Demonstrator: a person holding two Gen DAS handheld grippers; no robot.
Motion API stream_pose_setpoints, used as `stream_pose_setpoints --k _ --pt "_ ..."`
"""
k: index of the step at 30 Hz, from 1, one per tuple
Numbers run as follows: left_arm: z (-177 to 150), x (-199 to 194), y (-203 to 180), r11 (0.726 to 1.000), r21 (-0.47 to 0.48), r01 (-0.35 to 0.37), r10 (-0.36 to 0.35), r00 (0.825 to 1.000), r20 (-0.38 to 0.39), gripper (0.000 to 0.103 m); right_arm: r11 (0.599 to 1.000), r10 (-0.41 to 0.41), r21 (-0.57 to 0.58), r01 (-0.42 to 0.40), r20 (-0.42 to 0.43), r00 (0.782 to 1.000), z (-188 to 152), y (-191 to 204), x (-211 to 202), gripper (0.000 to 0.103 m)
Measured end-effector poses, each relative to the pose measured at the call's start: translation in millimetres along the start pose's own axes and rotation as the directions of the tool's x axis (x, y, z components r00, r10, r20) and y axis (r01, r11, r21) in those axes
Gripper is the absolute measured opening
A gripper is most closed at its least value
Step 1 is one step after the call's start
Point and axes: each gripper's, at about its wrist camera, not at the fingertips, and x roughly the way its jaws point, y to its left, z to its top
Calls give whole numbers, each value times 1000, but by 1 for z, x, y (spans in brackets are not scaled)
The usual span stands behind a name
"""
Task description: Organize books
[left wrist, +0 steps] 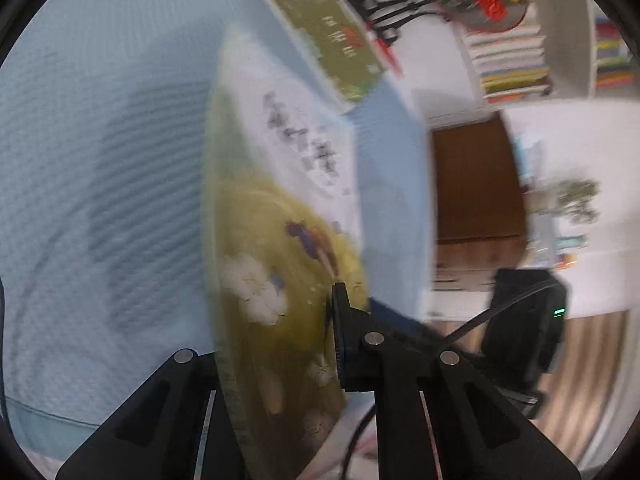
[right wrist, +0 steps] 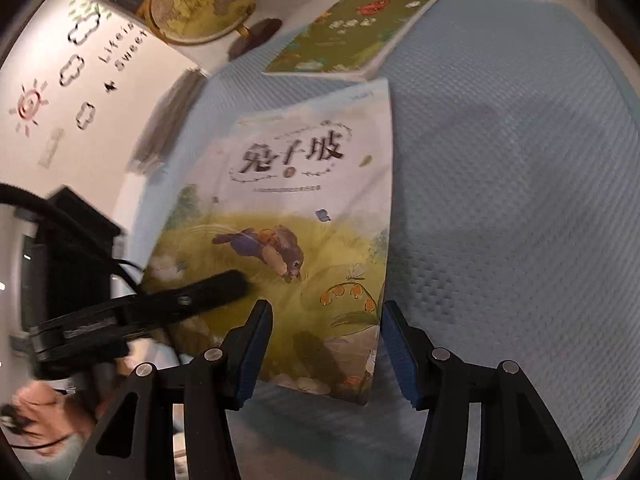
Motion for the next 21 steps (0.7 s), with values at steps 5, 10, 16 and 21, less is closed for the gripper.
stream_pose_setpoints --k 5,10,16,21 --pt "15 -14 -4 990 -53 129 -129 992 14 10 967 191 166 -195 40 981 5 -32 -9 81" --pt "16 -18 0 985 -73 154 -154 988 12 10 896 344 275 -348 66 937 18 -47 13 66" --pt "15 -22 16 996 -85 23 -20 999 39 18 879 390 272 -391 63 919 32 -26 41 26" --pt "10 -38 35 990 -101 -98 110 987 117 24 943 282 183 -279 12 959 32 -14 39 25"
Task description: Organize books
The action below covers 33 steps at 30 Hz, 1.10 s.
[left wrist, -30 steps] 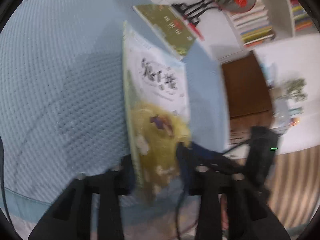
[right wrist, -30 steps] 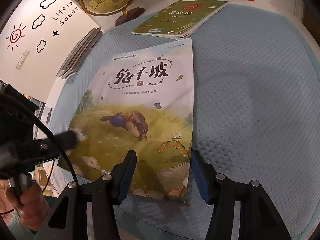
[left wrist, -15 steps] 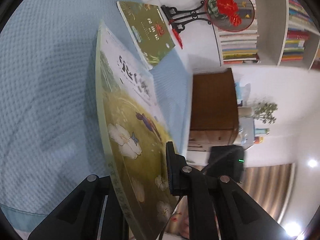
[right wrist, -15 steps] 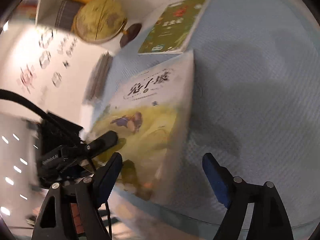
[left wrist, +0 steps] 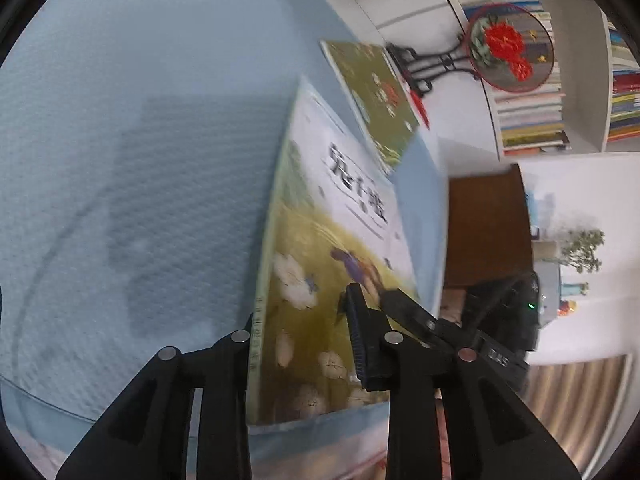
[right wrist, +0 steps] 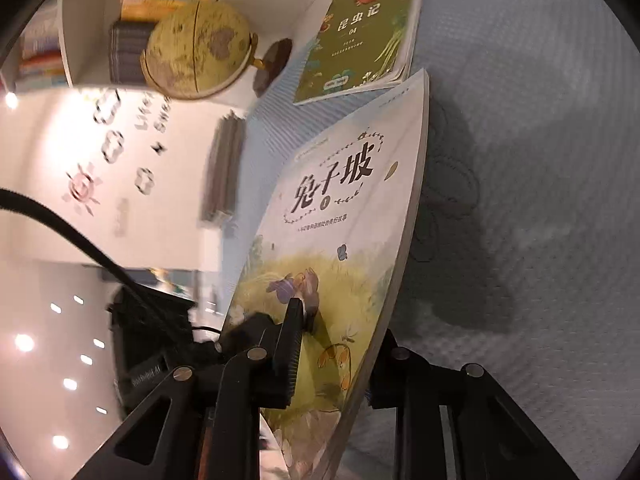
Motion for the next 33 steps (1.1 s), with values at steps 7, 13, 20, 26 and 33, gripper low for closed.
stream_pose_setpoints --k 7,13,20,26,33 --pt "-27 4 -29 979 120 -163 157 986 60 24 951 -219 -227 209 -20 976 -17 24 -4 25" --pt "-74 7 -67 929 203 -309 291 950 116 26 875 -303 -409 257 -49 952 -35 37 -27 25" --pt "-105 10 -104 905 226 -359 324 929 179 24 855 -308 -455 250 -59 949 -44 30 -54 27" --pt "-119 13 -122 903 215 -372 335 923 192 24 817 -280 -537 209 -54 958 -49 31 -77 27" --pt "-120 11 -136 885 230 -405 363 909 205 24 824 -219 -541 165 -35 975 -51 28 -88 27"
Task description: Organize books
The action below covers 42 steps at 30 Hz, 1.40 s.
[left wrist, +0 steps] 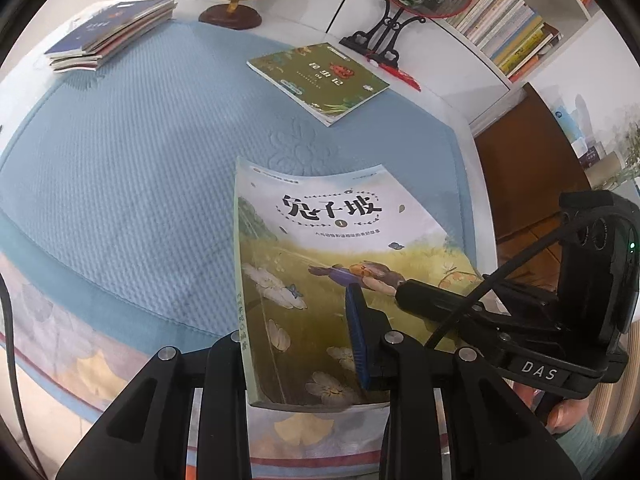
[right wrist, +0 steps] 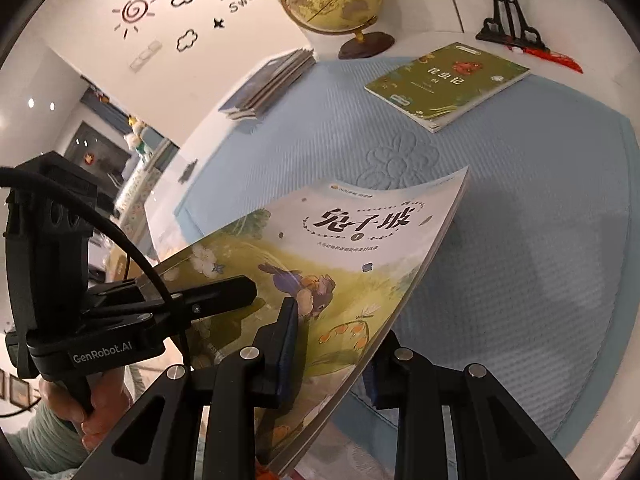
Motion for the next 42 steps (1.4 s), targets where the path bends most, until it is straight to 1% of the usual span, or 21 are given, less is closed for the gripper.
stream_pose_setpoints --k 2,5,7,9,14,17,20,24,25,26,28,30,32,33,35,37,38,39,40,41,42 --pt "2 3 2 1000 -2 0 0 1000 -2 24 1000 -9 20 9 9 1000 -1 0 2 27" --pt "8 1 6 1000 20 4 -4 1000 9 24 999 -26 19 25 26 999 2 7 2 27" --pt "12 -2 11 999 35 6 -6 1000 13 24 999 -31 13 30 30 999 9 13 4 27" --pt "22 -6 22 999 45 22 -23 1000 21 24 999 -40 1 40 41 998 21 22 8 27" --pt "53 -16 59 997 55 61 -63 997 35 24 996 -81 -29 83 83 993 48 55 29 28" --pt "80 -29 85 994 97 49 -53 998 45 24 994 -100 -33 104 100 990 70 80 46 28" --pt "117 -47 124 993 112 41 -51 995 83 24 987 -130 -74 142 144 981 103 115 67 29" --pt "171 -66 176 994 106 28 -45 987 155 24 980 -132 -120 161 220 967 162 158 104 30" --pt "184 -71 186 993 113 16 -35 985 168 24 977 -141 -122 173 233 962 178 167 114 30" --pt "202 -75 199 991 131 -14 -10 984 178 24 976 -151 -115 183 242 958 194 175 124 31" --pt "228 -78 216 987 148 -54 26 983 184 24 975 -157 -114 189 241 958 233 192 152 33" --pt "258 -74 241 985 163 -61 33 985 172 24 973 -168 -112 200 243 955 260 200 176 33" --pt "286 -60 269 988 147 -37 17 990 137 24 973 -187 -92 213 229 955 282 204 201 33" --pt "294 -54 278 989 147 -32 14 992 126 24 971 -206 -76 227 220 953 293 205 215 33" --pt "313 -38 295 984 169 -57 41 995 93 24 968 -230 -52 244 196 953 309 207 239 34" --pt "323 -31 311 989 148 -24 14 998 68 25 968 -239 -33 249 181 954 324 207 257 34" --pt "329 -27 320 991 130 -4 -3 999 54 30 968 -241 -17 248 181 953 328 206 261 34" --pt "336 -24 330 994 111 0 -5 999 46 33 971 -237 12 239 176 955 333 203 266 36" --pt "340 -21 338 995 97 -8 4 999 48 38 972 -235 46 230 164 958 336 198 271 44" --pt "342 -17 349 995 87 -47 41 997 63 44 970 -240 85 229 148 959 340 193 277 50" --pt "344 -14 353 992 89 -91 85 994 69 45 967 -242 119 227 134 961 342 186 283 53"
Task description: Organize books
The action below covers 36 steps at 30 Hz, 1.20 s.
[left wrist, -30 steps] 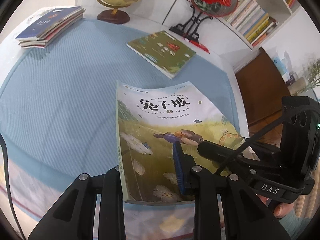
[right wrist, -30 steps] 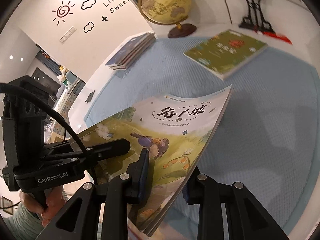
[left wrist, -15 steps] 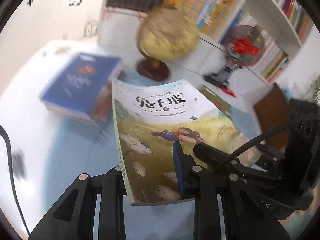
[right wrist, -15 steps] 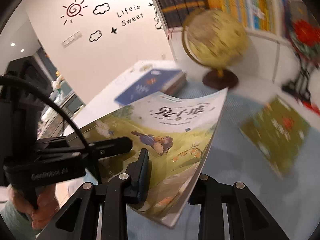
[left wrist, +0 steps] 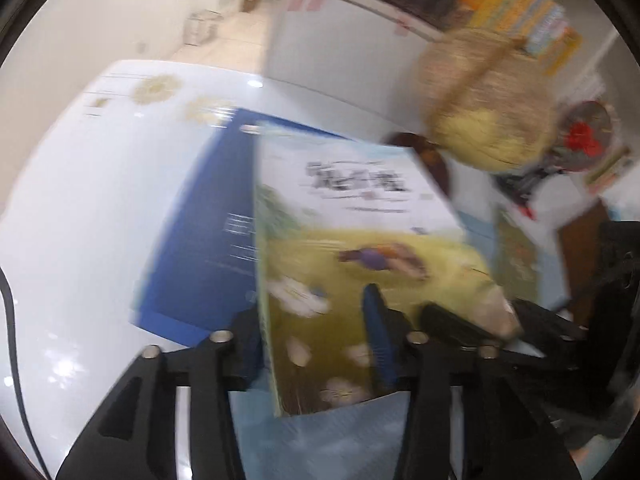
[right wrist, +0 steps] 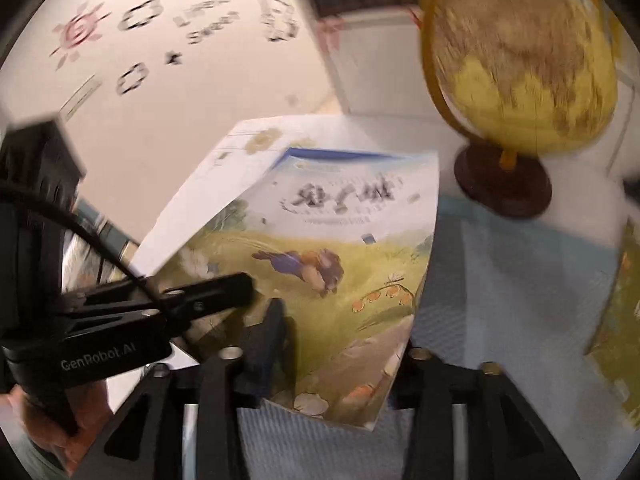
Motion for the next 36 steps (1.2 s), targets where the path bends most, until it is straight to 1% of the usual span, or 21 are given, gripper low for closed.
stream_pose_setpoints --k 1,4,8,10,13,16,18,19,20,22,24,25,27,29,30,31,32,33,34,35,36 --pt "-1 3 6 999 8 -35 35 999 -3 44 1000 2 11 -2 -13 1000 0 -2 5 53" --pt "-9 4 21 999 -31 -32 32 999 2 44 999 -26 -31 26 -12 1000 -1 4 12 54" --pt "-17 0 35 996 -74 -49 51 998 22 45 986 -82 -142 88 52 995 -3 25 3 56" --pt "-18 -1 40 995 -88 -44 46 999 20 45 972 -90 -210 106 85 992 -4 39 -1 62" --pt "-23 -5 39 994 -105 -36 39 999 23 44 953 -90 -285 107 72 993 -11 45 -1 65" --pt "-24 -23 28 993 -66 -102 109 989 105 44 941 -116 -309 135 79 990 -32 31 -14 65" --pt "-30 -39 -4 986 49 -158 147 974 172 44 950 -149 -260 176 119 982 -55 2 -35 69" --pt "-34 -41 -22 982 102 -158 139 975 172 44 957 -173 -215 196 123 977 -68 -22 -45 81" --pt "-35 -39 -35 980 135 -146 123 979 160 44 959 -215 -164 233 117 970 -80 -47 -53 85" --pt "-42 -31 -76 973 221 -72 45 991 124 44 946 -315 -51 320 86 945 -104 -101 -72 85" --pt "-51 -17 -122 956 293 13 -45 994 103 44 910 -413 70 408 63 909 -121 -150 -98 85" --pt "-55 -6 -149 942 330 58 -93 992 91 45 882 -461 138 450 61 885 -129 -178 -116 85" --pt "-57 15 -189 919 374 123 -156 986 59 45 843 -511 224 489 53 858 -137 -221 -141 85" --pt "-53 49 -234 898 391 202 -213 977 -14 44 807 -539 306 505 32 842 -140 -263 -156 85" --pt "-48 64 -249 894 388 223 -227 973 -35 44 799 -524 362 480 26 851 -140 -286 -162 84" --pt "-46 77 -262 893 388 229 -229 972 -47 44 804 -490 405 436 35 871 -137 -302 -165 79" --pt "-41 97 -282 894 399 205 -204 978 -46 44 821 -430 439 366 54 901 -135 -319 -166 74" --pt "-39 107 -292 898 409 160 -162 986 -30 44 841 -343 465 276 63 937 -131 -335 -162 59" --pt "-38 117 -304 901 422 102 -114 993 3 42 849 -286 477 227 55 957 -125 -346 -155 49" --pt "-37 125 -312 902 424 76 -94 995 21 42 854 -250 481 196 50 967 -121 -353 -149 49" --pt "-36 133 -319 906 417 75 -85 996 5 42 857 -229 485 175 53 972 -117 -360 -143 49"
